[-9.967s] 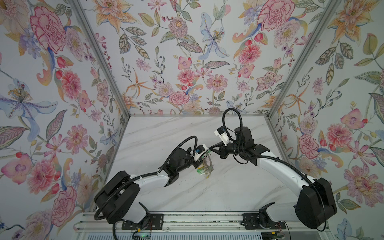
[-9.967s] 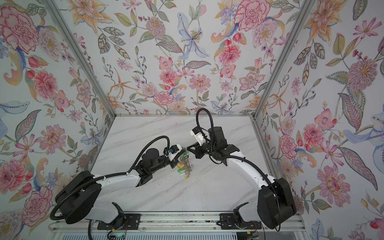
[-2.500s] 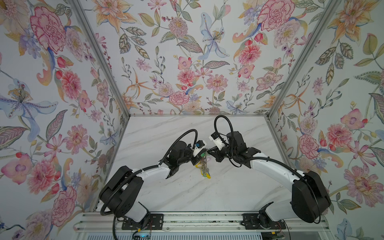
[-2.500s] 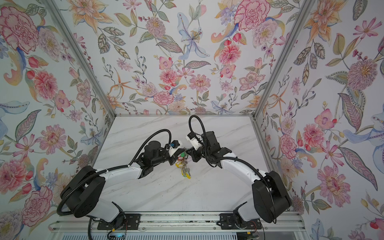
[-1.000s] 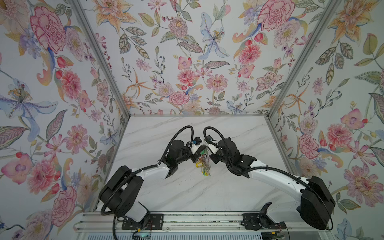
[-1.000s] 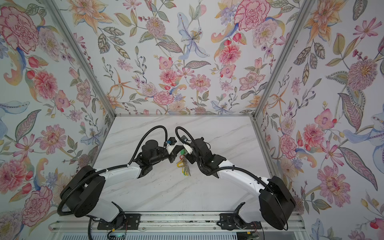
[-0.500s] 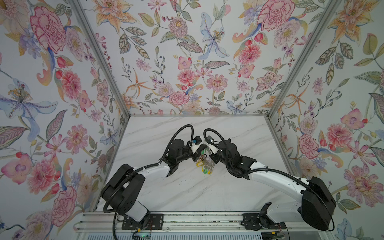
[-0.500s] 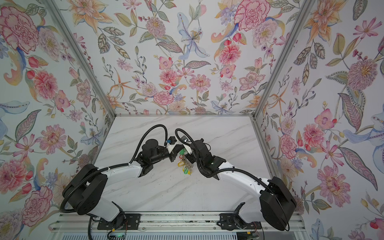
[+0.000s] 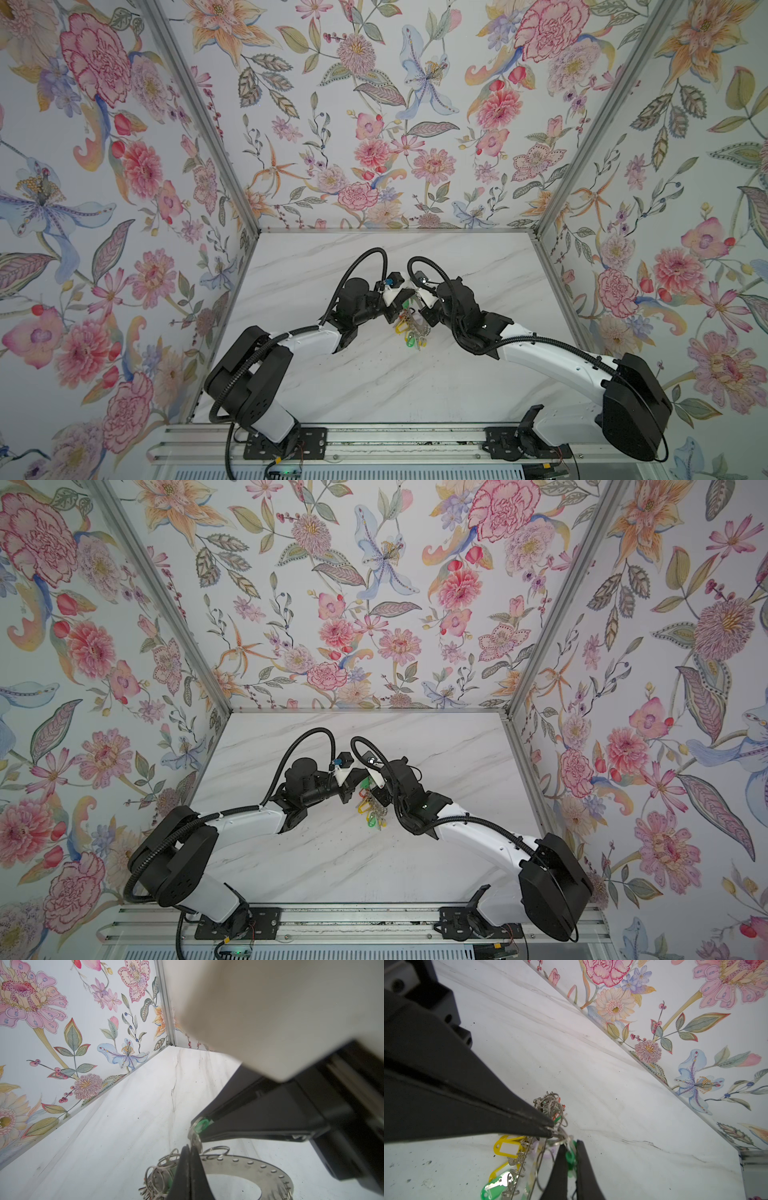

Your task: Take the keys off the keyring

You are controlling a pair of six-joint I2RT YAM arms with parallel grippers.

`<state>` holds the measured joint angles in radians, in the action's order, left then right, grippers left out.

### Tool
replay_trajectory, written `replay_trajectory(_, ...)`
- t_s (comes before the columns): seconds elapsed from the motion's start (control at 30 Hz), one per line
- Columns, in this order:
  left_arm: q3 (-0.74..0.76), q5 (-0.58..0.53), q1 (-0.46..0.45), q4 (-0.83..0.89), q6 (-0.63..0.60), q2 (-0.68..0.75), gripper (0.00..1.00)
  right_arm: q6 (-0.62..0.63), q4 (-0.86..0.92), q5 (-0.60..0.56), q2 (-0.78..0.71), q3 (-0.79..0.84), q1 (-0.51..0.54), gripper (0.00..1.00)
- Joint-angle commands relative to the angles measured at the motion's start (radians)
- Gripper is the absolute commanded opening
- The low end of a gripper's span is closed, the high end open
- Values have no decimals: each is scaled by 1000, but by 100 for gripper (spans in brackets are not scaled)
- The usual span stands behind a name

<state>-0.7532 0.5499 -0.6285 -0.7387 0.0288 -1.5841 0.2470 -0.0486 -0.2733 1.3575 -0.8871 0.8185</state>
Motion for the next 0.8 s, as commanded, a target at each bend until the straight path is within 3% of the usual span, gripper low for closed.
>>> replay_trajectory(0.0,-29,-51,-7,41,34,-29,0,109,-8,109,6,-40,41,0)
replay_trajectory(0.27,-47,-15,-8,31,45,-46,0,90,-29,140,-8,-29,43,0)
replay_trajectory(0.77,-38,-46,-18,32,48,-34,0,39,13,264,-17,-45,29,0)
